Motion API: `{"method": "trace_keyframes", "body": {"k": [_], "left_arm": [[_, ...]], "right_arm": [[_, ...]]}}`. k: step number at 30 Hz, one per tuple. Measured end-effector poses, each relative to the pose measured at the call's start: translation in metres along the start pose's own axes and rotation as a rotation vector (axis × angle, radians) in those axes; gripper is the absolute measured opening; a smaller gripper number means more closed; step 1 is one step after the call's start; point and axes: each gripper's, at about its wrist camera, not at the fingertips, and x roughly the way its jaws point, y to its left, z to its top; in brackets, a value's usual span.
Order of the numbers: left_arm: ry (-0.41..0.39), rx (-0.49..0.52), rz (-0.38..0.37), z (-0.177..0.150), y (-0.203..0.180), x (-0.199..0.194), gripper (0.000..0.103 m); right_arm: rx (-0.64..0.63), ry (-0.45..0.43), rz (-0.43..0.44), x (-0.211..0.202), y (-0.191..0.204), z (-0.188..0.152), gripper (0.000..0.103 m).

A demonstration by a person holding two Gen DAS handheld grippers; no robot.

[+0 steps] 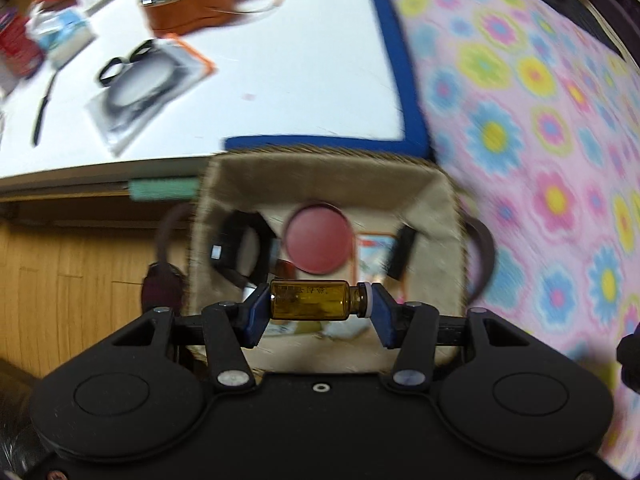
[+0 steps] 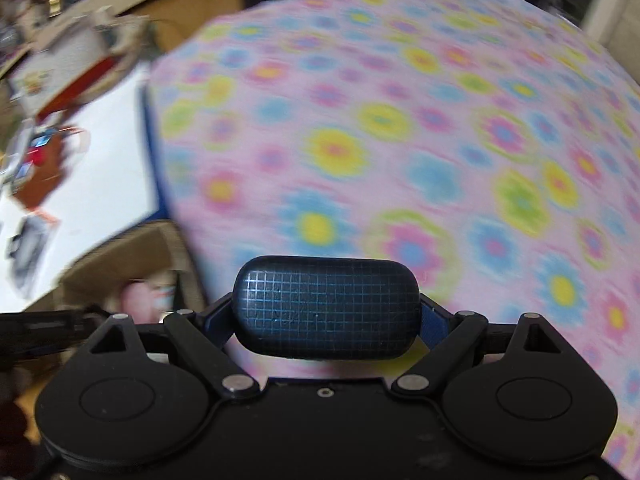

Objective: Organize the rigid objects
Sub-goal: 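Carry the vial in the left tool and the case in the right tool to the basket, then open the left tool releasing the vial while the right tool lowers the case into the basket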

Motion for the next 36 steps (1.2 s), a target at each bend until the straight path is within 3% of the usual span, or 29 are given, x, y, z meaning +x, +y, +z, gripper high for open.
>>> {"method": "trace_keyframes", "body": {"k": [6,13,21,26,36], "left_arm": [[0.043,-0.073,-0.015,0.008,0.023,0.012,0.05],[0.096,-0.122,-0.047,0.014,0.038,0.025,0.05],[0.158,-0.161,-0.05,0.022,0.048,0.042,0.051],[0.156,-0.185,-0.025,0.023,0.052,0.042,0.07],[0.155,-0.18,-0.012,0.024,0.051,0.041,0.077]], "right_arm": [[-0.116,0.019,0.064,0.005,0.079,0.012,0.09],[-0.178,0.081,0.058,0.028,0.124,0.015,0.09],[-0.16,0.184,0.046,0.074,0.133,0.015,0.09],[-0.151,0.221,0.049,0.092,0.134,0.015,0.09],[-0.136,0.255,0.06,0.11,0.125,0.012,0.089]]}}
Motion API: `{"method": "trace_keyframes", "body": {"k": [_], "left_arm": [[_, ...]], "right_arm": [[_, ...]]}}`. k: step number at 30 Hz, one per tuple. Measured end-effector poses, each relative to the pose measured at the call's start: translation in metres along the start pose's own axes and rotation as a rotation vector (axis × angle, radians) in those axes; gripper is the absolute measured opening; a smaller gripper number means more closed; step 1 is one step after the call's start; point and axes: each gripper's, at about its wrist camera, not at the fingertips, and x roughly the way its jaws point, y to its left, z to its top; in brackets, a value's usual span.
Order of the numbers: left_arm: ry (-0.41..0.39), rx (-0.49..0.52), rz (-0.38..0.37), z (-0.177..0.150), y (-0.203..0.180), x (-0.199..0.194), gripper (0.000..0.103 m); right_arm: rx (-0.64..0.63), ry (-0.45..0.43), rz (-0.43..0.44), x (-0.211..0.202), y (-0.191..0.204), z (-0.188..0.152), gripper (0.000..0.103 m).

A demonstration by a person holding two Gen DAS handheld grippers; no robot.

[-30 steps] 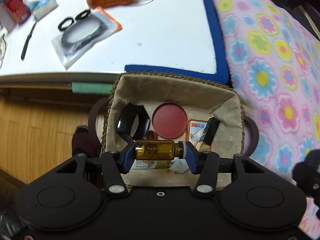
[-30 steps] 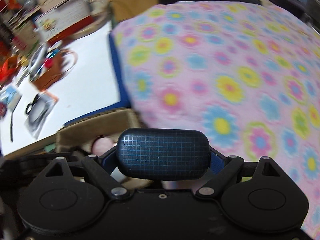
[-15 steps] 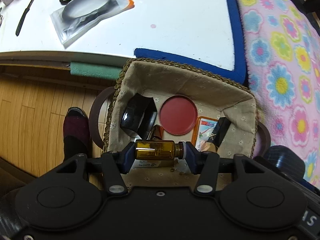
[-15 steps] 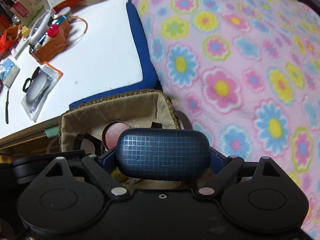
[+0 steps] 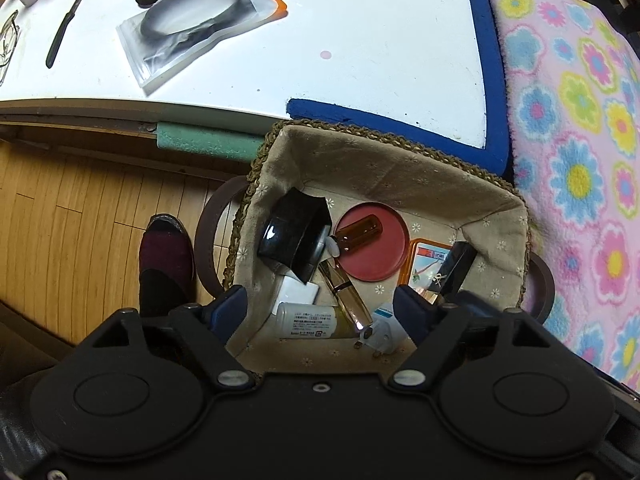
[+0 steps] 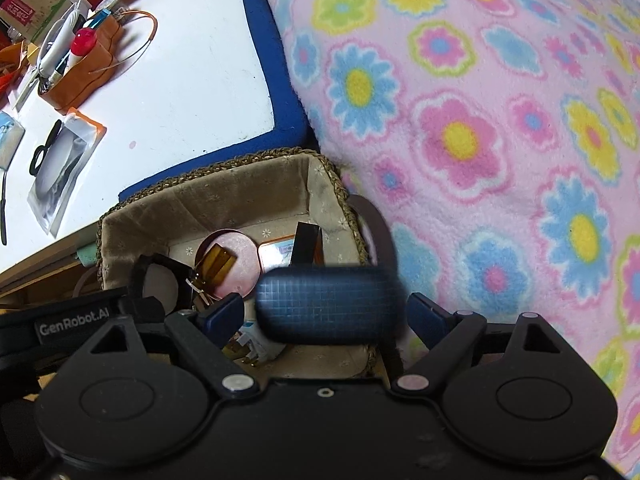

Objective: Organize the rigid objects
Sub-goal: 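Open the left tool releasing the vial while the right tool lowers the case into the basket, then open the right tool releasing the case into the basket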

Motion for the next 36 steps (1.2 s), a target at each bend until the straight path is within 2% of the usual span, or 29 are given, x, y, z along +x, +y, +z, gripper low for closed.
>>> {"method": "trace_keyframes", "body": {"k": [19,25,29,36], "left_arm": [[0.003,0.014,0.012,-0.002,0.001,0.0,0.078],[-0.031,0.074,0.017,-0.007,-0.009,-0.005,0.078],[-0.043,0.079,-0.01,-0.008,-0.009,-0.008,0.078],[-0.068,0.103,-0.018,-0.015,-0.014,-0.014,0.078]], "right_arm": [[0.009,-0.003,-0.025,-0.002,-0.006,-0.007,0.093],[0.017,-0.003,-0.029,-0.003,-0.01,-0.012,0.095],[0.034,-0.016,-0.026,-0.006,-0.018,-0.017,0.101],[0.05,-0.028,-0.022,-0.011,-0.025,-0.027,0.103]]}}
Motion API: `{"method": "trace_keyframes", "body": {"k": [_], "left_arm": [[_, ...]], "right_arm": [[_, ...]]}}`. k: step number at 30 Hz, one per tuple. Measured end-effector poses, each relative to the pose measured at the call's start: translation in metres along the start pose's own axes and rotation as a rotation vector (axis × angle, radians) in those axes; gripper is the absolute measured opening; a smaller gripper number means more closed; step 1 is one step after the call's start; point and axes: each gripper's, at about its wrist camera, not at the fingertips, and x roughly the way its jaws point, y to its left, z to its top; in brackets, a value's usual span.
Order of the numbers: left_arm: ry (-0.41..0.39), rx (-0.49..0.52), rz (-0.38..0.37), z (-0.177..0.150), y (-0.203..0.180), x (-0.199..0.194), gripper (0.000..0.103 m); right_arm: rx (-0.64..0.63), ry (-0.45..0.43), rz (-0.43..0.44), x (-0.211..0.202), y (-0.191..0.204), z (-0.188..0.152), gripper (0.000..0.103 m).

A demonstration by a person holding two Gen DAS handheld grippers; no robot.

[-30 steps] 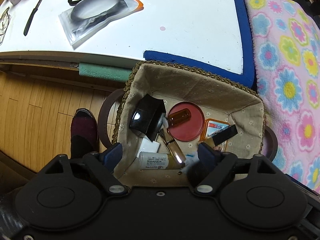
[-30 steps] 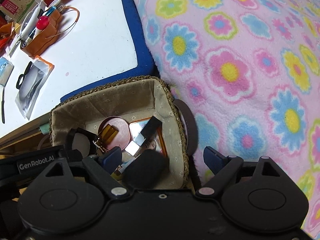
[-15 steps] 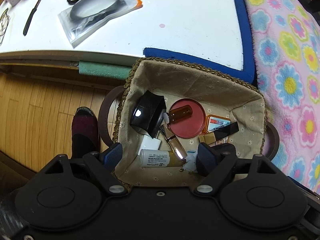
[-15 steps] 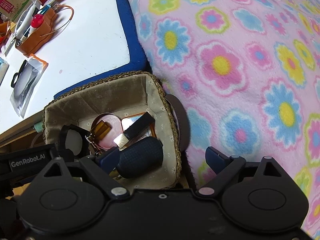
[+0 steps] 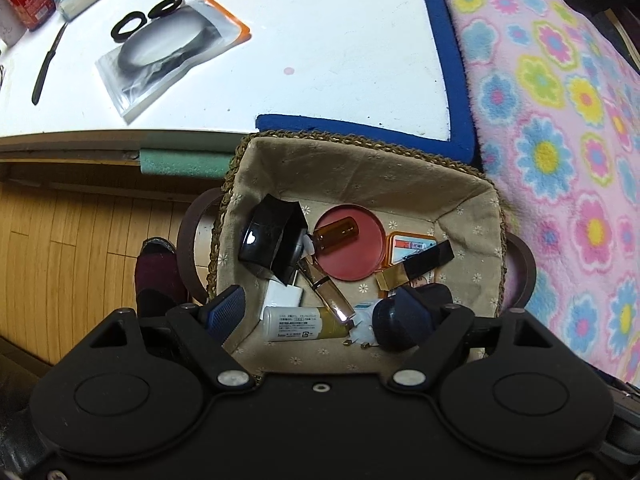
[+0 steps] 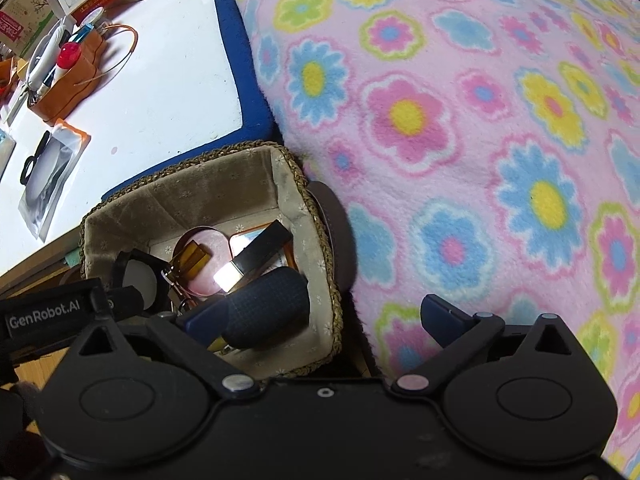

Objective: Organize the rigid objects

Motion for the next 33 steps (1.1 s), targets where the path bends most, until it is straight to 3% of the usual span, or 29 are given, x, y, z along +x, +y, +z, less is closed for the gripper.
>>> {"method": "trace_keyframes", "body": {"k": [9,17,33], "left_arm": [[0.004,0.027,-0.015,-0.012,-0.005,-0.005,0.079],[-0.022,0.074,0.027,-0.026,-0.013,-0.018,0.081],[-0.07,0.186,0.09,-0.055,-0.02,-0.025,0.09]], "right_arm": [[-0.011,0.019,0.0,-0.002,-0.008,-0.014,0.103],[-0.007,0.018,0.027,-0.011,-0.016,-0.026,0.103],[-0.044,0.006,-0.014,-0.022,-0.025,-0.053,0.103]]}}
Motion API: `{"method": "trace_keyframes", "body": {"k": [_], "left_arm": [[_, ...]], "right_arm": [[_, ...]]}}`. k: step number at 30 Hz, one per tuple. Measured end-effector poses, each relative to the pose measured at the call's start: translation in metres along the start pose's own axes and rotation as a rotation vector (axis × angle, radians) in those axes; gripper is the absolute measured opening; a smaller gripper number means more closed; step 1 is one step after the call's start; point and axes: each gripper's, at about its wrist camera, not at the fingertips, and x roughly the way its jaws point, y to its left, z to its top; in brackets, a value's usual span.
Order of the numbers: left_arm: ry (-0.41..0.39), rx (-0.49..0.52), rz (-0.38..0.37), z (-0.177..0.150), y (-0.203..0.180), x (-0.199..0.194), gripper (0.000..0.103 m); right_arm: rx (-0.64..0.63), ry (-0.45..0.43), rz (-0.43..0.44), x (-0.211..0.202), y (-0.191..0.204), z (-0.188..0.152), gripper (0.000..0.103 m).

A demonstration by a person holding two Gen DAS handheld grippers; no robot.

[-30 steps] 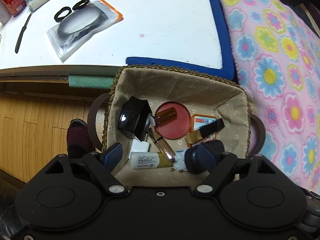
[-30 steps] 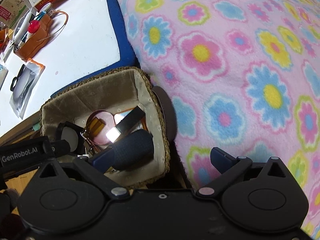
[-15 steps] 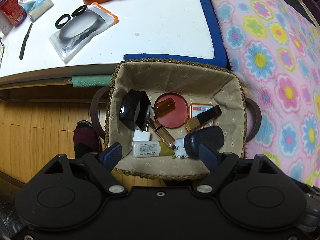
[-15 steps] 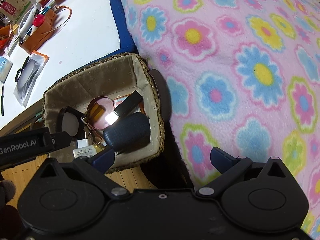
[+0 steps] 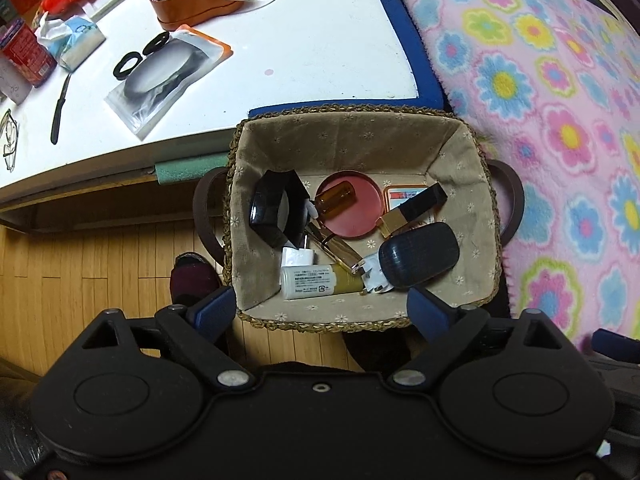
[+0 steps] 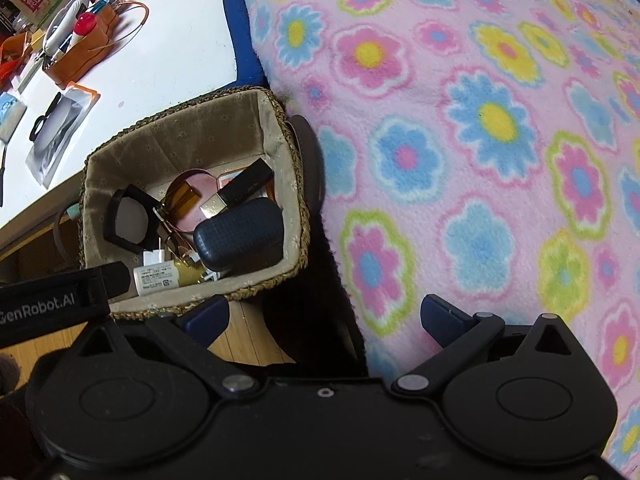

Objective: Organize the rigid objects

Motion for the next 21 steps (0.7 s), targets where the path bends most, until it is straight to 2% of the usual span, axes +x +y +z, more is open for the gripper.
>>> {"method": "trace_keyframes", "body": {"k": [5,10,21], "left_arm": [[0.016,0.006,-0.009,0.0,0.0018,0.0065,0.09],[-0.012,0.015,0.0,-0.0012,-0.0002,0.0026,0.089],[-0.023,0.022,-0.006,0.0003,-0.0016,0.0007,0.089]], "right_arm": [[0.014,-0.018,-0.036,-0.0023,-0.0052,-0.0014,0.103],[0.039,-0.034,-0.067,-0.0038,-0.0101,0.0011,0.103],[0.039,-0.026,-0.077,0.0024,-0.0028,0.0031,0.103]]}}
